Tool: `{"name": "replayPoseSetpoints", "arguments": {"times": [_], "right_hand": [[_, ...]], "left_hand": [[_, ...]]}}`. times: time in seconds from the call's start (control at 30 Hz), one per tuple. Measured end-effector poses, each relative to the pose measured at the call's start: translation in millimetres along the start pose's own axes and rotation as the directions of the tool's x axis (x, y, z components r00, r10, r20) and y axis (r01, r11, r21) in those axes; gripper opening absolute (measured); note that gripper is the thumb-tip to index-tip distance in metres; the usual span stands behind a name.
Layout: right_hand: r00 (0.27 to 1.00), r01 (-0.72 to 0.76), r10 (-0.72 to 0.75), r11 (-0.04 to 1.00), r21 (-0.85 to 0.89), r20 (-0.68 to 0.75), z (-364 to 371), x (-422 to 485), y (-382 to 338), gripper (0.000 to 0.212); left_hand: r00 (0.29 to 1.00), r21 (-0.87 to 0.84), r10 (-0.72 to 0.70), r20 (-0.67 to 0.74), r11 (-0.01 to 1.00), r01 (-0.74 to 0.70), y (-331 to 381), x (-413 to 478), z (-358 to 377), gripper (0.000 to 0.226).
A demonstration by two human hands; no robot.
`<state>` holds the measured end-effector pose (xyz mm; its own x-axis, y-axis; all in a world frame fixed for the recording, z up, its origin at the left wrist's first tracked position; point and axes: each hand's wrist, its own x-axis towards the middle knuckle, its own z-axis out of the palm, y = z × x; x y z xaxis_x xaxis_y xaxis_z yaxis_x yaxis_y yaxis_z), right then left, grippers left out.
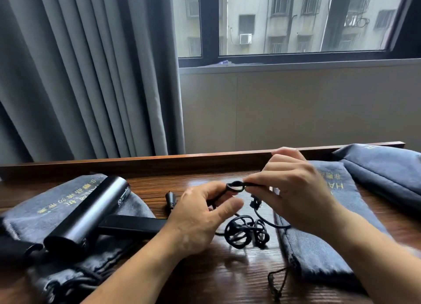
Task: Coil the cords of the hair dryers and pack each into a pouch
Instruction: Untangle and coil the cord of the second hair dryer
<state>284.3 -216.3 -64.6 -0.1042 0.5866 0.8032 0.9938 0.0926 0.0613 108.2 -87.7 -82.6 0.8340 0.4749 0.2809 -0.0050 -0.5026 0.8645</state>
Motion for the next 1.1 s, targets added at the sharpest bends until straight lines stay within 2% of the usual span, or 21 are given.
{"name": "replayPoseSetpoints", "arguments": {"times": [0.07,0.1,0.2,0.33,0.4,0.5,0.7,0.8,0.87,1.0,1.1], "right_hand": [[1.0,0.014,-0.014,1.0,-0.001,-0.001,3.2,0.1,-5.9,0.013],[1.0,0.012,-0.012,1.0,-0.008,0.001,4.7,0.2,-7.7,0.013],[0.997,-0.019,0.021,1.0,-0.021,0.078,5.8,-0.1,-5.8,0.016],[0.975,-0.051,0.04,0.998,0.045,0.217,-1.9,-2.8,1.6,0.017],[0.971,-0.077,0.056,0.994,0.08,0.234,-5.6,-3.1,2.2,0.016],[0.973,-0.117,0.087,0.984,0.135,0.214,-7.5,-2.3,0.7,0.014],[0.98,-0.144,0.12,0.979,0.146,0.16,-1.8,-0.7,-7.4,0.012],[0.981,-0.159,0.137,0.974,0.159,0.14,0.2,1.3,-12.7,0.01],[0.978,-0.183,0.162,0.969,0.165,0.133,2.6,2.1,-16.2,0.005],[0.935,-0.339,0.297,0.909,0.244,0.192,10.7,-1.8,-15.7,0.029],[0.936,-0.338,0.299,0.909,0.243,0.185,12.5,-1.7,-16.4,0.025]], "left_hand": [[0.999,-0.124,-0.037,-0.01,0.992,0.035,0.4,0.8,3.2,0.035],[0.998,-0.187,-0.055,-0.027,0.981,0.049,-0.9,1.7,3.7,0.034],[0.99,-0.329,-0.064,-0.128,0.944,0.018,-4.1,3.3,2.2,0.024],[0.965,-0.394,-0.104,-0.24,0.919,0.001,-9.0,6.0,1.5,0.013],[0.959,-0.392,-0.11,-0.26,0.92,-0.001,-8.6,6.8,2.3,0.009],[0.958,-0.384,-0.116,-0.262,0.923,0.007,-7.6,5.6,-0.2,0.019],[0.978,-0.217,-0.053,-0.202,0.976,0.008,-6.0,3.2,-3.7,0.027],[0.989,-0.164,-0.022,-0.143,0.986,-0.002,-0.1,1.3,2.9,0.024],[0.992,-0.17,-0.007,-0.127,0.985,-0.015,2.6,0.5,6.9,0.023],[0.991,-0.233,-0.002,-0.133,0.972,-0.029,2.2,0.9,9.6,0.022],[0.989,-0.32,-0.033,-0.147,0.947,-0.016,3.1,1.2,11.6,0.02]]}}
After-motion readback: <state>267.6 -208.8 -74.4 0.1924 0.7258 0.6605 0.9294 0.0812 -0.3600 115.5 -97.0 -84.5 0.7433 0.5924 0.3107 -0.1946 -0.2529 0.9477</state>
